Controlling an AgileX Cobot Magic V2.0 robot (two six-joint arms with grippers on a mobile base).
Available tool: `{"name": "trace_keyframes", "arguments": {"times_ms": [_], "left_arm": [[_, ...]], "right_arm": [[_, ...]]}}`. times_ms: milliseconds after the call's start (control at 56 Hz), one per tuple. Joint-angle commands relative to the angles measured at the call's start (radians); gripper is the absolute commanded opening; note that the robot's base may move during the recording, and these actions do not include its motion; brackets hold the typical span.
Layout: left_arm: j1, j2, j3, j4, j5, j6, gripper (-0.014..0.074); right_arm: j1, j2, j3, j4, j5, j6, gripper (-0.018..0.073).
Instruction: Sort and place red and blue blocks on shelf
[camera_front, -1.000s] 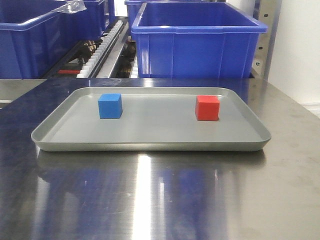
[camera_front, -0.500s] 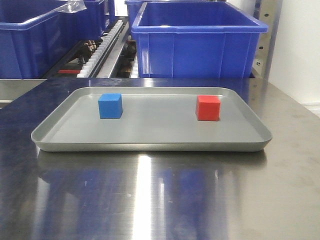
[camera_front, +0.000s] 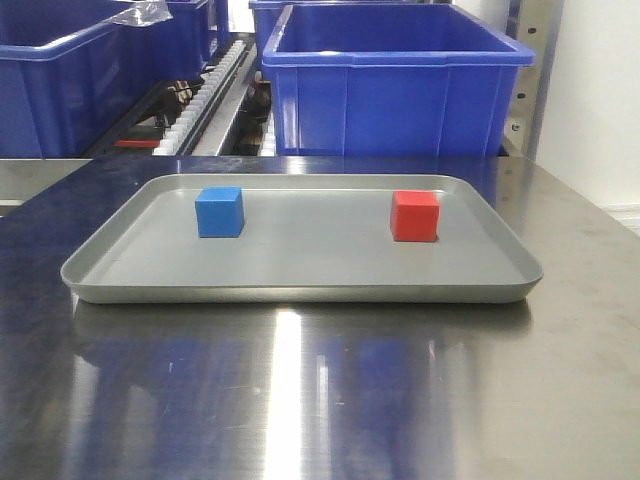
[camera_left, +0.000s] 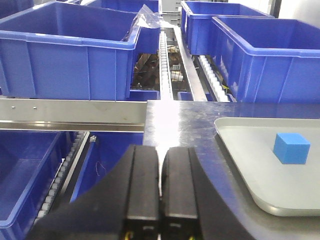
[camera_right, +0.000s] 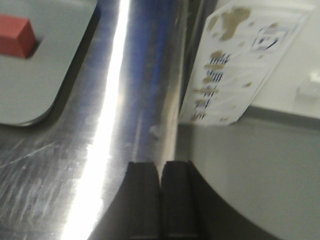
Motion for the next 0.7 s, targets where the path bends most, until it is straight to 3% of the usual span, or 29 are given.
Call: {"name": "trace_keyframes", "arguments": {"times_ms": [0, 214, 321, 571, 679], "left_arm": [[-0.007, -0.02, 0.028, -0.001, -0.089, -0.003, 0.008], [-0.007, -0.02, 0.028, -0.001, -0.089, -0.003, 0.008], [-0.007, -0.02, 0.028, -0.001, -0.089, -0.003, 0.008], [-0.007, -0.02, 0.028, -0.001, -0.089, -0.003, 0.008], [-0.007, -0.02, 0.028, -0.001, -0.089, -0.003, 0.008]], "right_arm": [[0.056, 0.135, -0.099, -0.009, -0.047, 0.003, 0.0057], [0.209, 0.428, -0.32, -0.008, 0.161, 0.129, 0.0057], [0.233, 0.567, -0.437, -0.009, 0.29, 0.242, 0.0057], [0.312, 0.783, -0.697, 0.0, 0.363, 0.398, 0.0064], [0.315, 0.873, -0.81, 0.0, 0.464, 0.43, 0.0154]]}}
